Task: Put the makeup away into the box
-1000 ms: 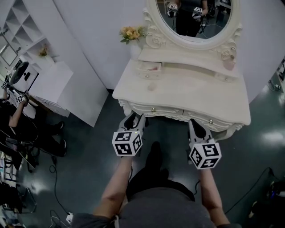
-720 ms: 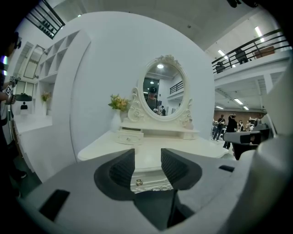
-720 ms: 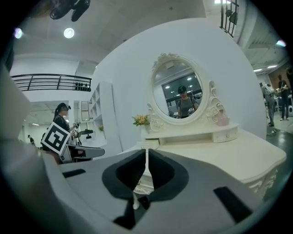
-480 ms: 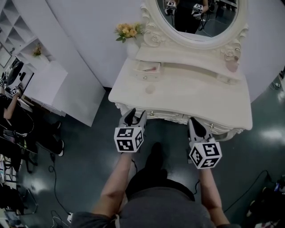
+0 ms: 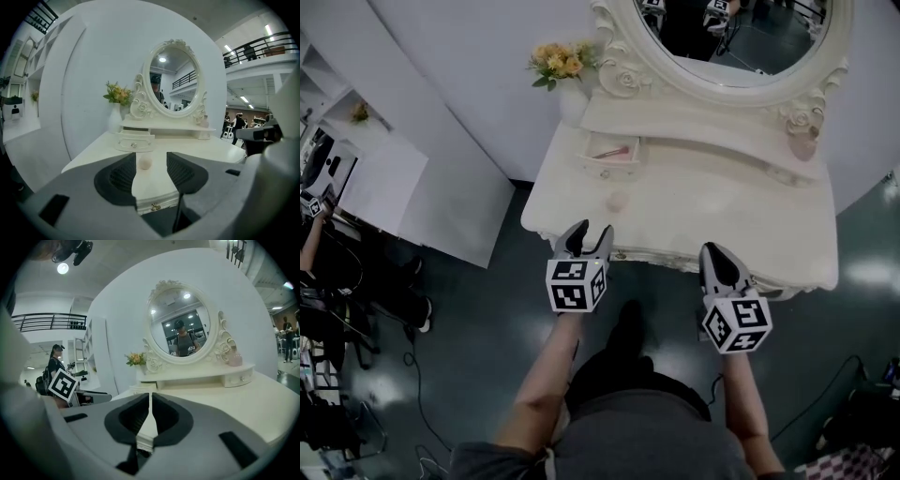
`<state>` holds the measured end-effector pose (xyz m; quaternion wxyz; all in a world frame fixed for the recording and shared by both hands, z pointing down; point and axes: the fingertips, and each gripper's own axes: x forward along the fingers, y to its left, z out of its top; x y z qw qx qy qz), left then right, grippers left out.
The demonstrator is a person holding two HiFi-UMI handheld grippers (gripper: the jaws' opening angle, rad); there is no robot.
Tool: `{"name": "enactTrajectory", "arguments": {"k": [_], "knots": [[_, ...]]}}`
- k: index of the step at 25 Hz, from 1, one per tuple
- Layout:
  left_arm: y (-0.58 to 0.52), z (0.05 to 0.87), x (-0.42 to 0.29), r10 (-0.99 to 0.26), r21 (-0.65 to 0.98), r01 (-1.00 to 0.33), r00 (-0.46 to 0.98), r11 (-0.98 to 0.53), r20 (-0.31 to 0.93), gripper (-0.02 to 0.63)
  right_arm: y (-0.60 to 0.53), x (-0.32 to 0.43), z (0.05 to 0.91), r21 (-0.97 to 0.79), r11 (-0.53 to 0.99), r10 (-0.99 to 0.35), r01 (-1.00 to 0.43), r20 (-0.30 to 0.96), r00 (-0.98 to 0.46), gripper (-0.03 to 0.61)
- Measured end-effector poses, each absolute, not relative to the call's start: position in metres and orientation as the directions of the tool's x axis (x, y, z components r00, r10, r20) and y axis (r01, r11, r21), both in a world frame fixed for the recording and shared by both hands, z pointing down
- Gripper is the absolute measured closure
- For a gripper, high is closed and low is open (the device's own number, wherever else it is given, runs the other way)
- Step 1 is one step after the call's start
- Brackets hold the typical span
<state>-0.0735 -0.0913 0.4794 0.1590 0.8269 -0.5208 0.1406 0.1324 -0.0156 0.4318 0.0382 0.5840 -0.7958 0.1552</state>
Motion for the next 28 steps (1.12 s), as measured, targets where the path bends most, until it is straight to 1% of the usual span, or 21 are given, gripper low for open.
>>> {"name": "enactTrajectory", "arguments": {"k": [6,13,19,28], "knots": [[-0.134,0.495,-0.068,-0.785,0.135,-0.894,0.44,-0.427,0.435,0.416,-0.05,0.132,0.433,-0.202,0.242,-0.918,-0.949,0.268,-0.291,0.566],[-0.167,0.526,-0.057,-0.73,0.127,-0.878,0.457,-0.461,0.508,0.403,-0.078,0.137,0.443,-0.211,0.2,-0.919,-0.957,0.299,-0.258,0.566],[-0.181,0.55,-0.045,-0.68,0.133,-0.859,0.477,-0.494,0.557,0.403,-0.092,0.136,0.451,-0.215,0.172,-0.918,-0.961,0.318,-0.236,0.566],[-0.192,0.575,-0.035,-0.613,0.111,-0.849,0.457,-0.516,0.645,0.403,-0.105,0.138,0.454,-0.22,0.146,-0.918,-0.964,0.334,-0.215,0.566]]}}
